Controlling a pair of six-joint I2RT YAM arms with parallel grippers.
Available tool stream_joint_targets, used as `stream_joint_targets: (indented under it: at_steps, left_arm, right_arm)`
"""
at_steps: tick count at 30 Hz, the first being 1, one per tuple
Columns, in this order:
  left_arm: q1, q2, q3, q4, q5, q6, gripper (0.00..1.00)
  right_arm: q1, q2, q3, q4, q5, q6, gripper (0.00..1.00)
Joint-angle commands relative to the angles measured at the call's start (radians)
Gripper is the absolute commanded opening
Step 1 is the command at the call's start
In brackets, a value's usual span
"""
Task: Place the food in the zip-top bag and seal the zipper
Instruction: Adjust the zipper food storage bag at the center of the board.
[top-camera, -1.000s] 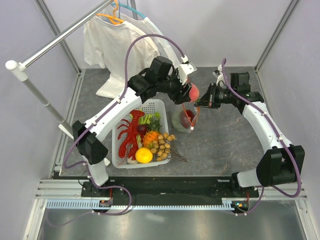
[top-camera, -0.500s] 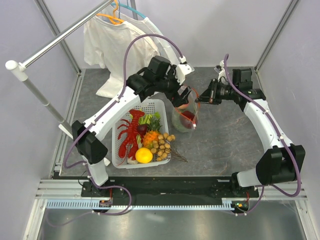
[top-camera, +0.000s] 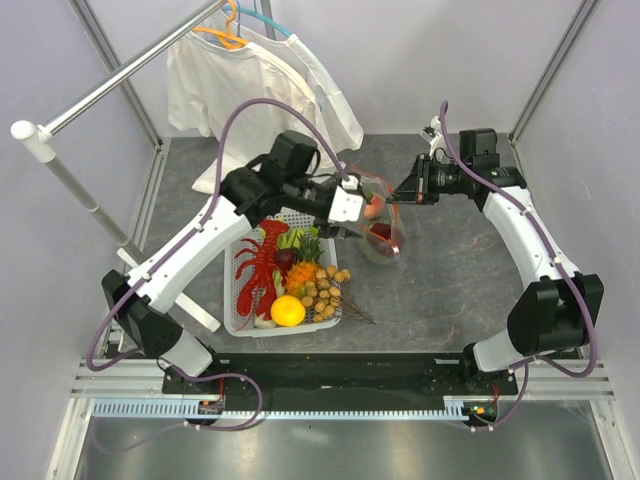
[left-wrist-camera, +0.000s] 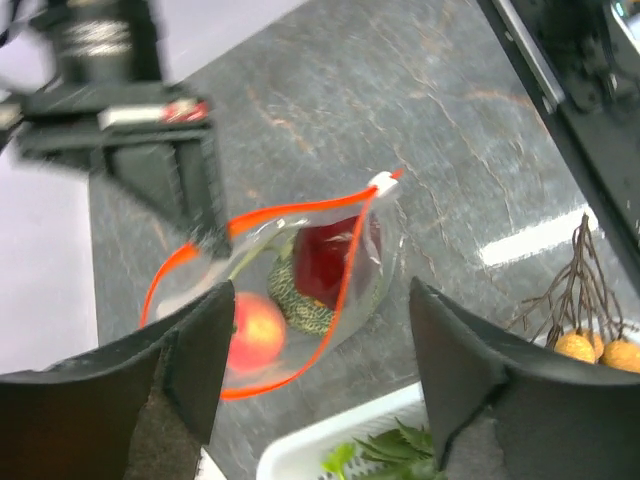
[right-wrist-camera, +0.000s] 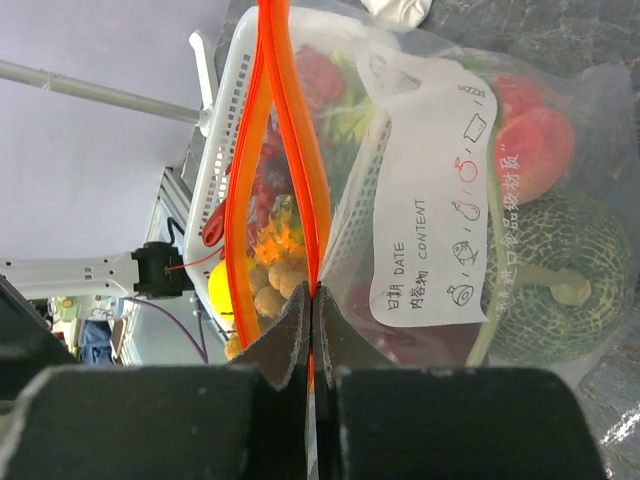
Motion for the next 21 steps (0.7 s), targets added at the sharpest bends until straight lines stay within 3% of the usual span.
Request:
stream_joint_targets:
  at_steps: [1,3,6,10,16,19,20,21]
  left_arm:
    - [-0.078,0.039,-0.041,-0.07,-0.011,0.256,0.7]
    - [-0.101,0.052,-0.061,-0.07,-0.051,0.289,0.72]
    - [-0.112,0.075,-0.087,0.02,-0.122,0.246,0.84]
    - [-0.118,0.058,-0.165,0.175,-0.157,0.206,0.78]
    - [-0.123,0.095,-0.19,0.24,-0.223,0.211,0.69]
    - [-0.126,0.107,-0.18,0.266,-0.216,0.148,0.55]
    - [-0.129,0.115,-0.179,0.266,-0.214,0.138,0.42]
    - [-0.131,0.115,-0.177,0.268,-0.214,0.132,0.36]
  right_arm:
    - [0.016,0.012,0.057,-0.018,-0.036,-0.051,0.0]
    - [0.02,0.018,0.066,-0.023,-0.035,-0.057,0.0]
    - [0.028,0.021,0.068,-0.023,-0.03,-0.06,0.0]
    - [0.04,0.026,0.062,-0.024,-0.03,-0.066,0.0]
    - [0.059,0.03,0.068,-0.023,-0.021,-0.073,0.0]
    - [0.074,0.036,0.071,-0.004,-0.013,-0.062,0.0]
    - [0.082,0.04,0.074,0.0,-0.013,-0.057,0.0]
    - [0.085,0.041,0.078,0.008,-0.012,-0.054,0.0]
